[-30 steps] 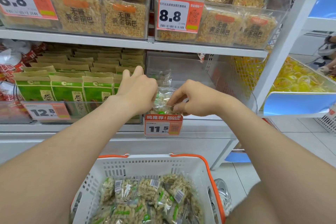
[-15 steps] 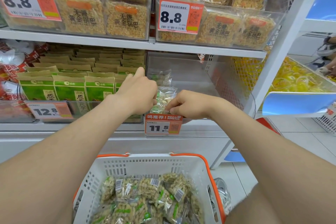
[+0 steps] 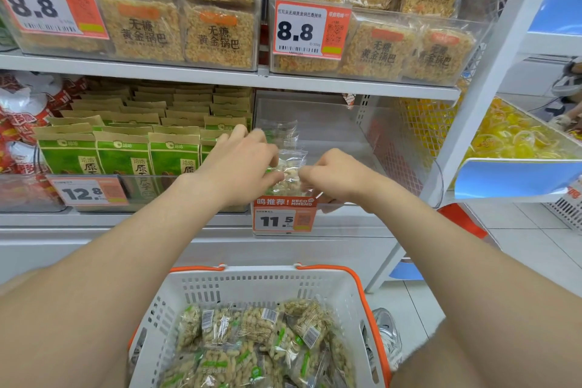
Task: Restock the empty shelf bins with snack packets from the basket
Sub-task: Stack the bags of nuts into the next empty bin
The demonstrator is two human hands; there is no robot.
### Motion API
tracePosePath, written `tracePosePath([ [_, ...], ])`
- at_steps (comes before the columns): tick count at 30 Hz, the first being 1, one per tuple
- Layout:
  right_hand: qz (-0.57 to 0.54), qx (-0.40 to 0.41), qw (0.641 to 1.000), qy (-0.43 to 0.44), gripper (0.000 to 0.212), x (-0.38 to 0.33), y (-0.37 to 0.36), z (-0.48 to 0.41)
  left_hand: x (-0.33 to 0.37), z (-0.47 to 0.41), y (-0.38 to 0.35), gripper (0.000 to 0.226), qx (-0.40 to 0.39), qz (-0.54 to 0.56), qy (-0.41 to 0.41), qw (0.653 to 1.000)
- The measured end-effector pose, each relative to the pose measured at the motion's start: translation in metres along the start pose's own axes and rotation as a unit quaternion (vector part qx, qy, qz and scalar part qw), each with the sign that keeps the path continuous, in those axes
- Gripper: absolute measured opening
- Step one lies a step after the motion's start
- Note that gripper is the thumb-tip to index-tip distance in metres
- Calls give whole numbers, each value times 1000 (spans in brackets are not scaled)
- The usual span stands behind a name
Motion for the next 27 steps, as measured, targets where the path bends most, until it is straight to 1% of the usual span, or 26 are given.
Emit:
tracePosePath([
  [1,32,21,999,-1,40,-2,1,0,0,2,3,27,17,12,3,1000],
  [2,61,19,998,-9,45,-4,0,0,0,4,6,23,39,13,8,999],
  [4,76,-45,995,-51,52,-6,-6,-2,2,10,13,16,85,-4,21,996],
  [5,70,-79,992,-71,54,-6,-8,-3,2,14,16,12,94,5,30,995],
  [7,61,-112,987,-94,54,-6,-9,-6,3,22,22,7,74,63,68,993],
  [8,63,-120,985,-103,55,-6,-6,-7,3,26,21,12,55,83,93,991],
  [10,66,-155,978,-123,64,-5,-1,-9,5,33,18,28,24,85,136,987],
  [12,59,-198,970,-131,72,-4,1,-7,5,37,17,39,25,72,167,983],
  [13,46,-206,969,-125,73,-3,0,-6,4,38,16,41,22,69,177,982],
  [15,18,-197,975,-96,70,-3,-2,-7,2,37,13,41,-15,99,179,979],
  [17,-9,-178,981,-77,65,-3,-5,-10,-1,35,7,32,-62,169,180,967],
  [19,-27,-167,983,-70,60,-4,-8,-13,-4,33,4,28,-94,238,202,945],
  [22,-16,-159,985,-60,62,-6,-8,-18,-6,30,7,28,-126,325,230,908],
  [24,-12,-176,982,-71,55,-6,-11,-20,-6,30,9,26,-133,335,235,903],
  [26,32,-200,976,-77,38,-7,-17,-20,-5,31,10,26,-131,328,233,906],
  [27,53,-201,975,-82,32,-8,-19,-19,-4,31,9,26,-128,323,229,909],
])
Point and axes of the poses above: each hand's wrist, its own z-axis away from the middle knuckle, its own y-axis out of the back of the hand, x = y × z, the point moved 2 cm from there along -z, towards the middle knuckle, and after that the axes turned 4 degrees about y, right-handed, at the moved point
